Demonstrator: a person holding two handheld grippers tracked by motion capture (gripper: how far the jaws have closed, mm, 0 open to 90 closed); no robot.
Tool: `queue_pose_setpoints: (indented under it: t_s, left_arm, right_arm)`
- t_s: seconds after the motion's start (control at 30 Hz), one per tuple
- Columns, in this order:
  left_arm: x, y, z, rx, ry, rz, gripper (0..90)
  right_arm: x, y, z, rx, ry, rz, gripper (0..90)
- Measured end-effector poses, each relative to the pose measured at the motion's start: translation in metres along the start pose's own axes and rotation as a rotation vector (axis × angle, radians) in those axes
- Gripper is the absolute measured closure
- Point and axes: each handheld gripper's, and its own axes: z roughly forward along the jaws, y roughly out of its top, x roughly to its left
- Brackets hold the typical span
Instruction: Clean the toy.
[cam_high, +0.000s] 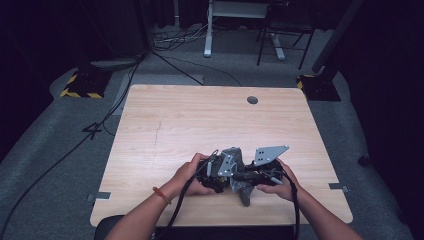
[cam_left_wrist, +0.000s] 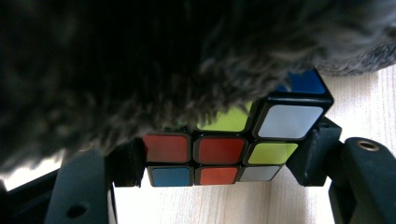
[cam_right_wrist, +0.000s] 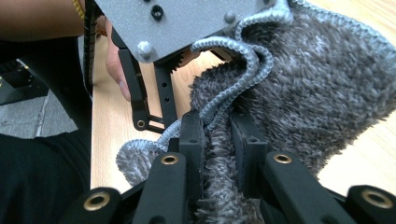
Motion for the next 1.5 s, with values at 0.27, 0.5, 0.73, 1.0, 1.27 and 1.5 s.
queue_pose_setpoints:
  t_s: [0.27, 0.5, 0.73, 1.0, 1.27, 1.5]
  left_arm:
    - [0.004, -0.002, -0.009, -0.044, -0.017, -0.020, 33.7]
    - [0.009, -0.007, -0.018, -0.107, -0.027, -0.033, 33.8]
    - [0.012, -0.009, -0.024, -0.201, -0.053, -0.069, 33.7]
    - [0.005, -0.006, -0.013, -0.176, -0.068, -0.068, 33.0]
    - [0.000, -0.001, -0.001, -0.109, -0.078, -0.032, 32.4]
    - [-0.001, 0.001, -0.002, -0.096, -0.045, -0.009, 33.0]
  right_arm:
    - [-0.011, -0.010, -0.012, 0.003, -0.118, 0.023, 77.1]
    - [-0.025, -0.029, -0.019, -0.014, -0.090, 0.077, 77.2]
    - [-0.031, -0.036, -0.019, -0.026, -0.049, 0.100, 77.2]
    - [-0.022, -0.034, -0.021, -0.088, 0.017, 0.038, 77.3]
    - [-0.016, -0.030, -0.019, -0.098, 0.065, -0.001, 77.4]
    - [-0.010, -0.026, -0.014, -0.060, 0.020, -0.020, 77.4]
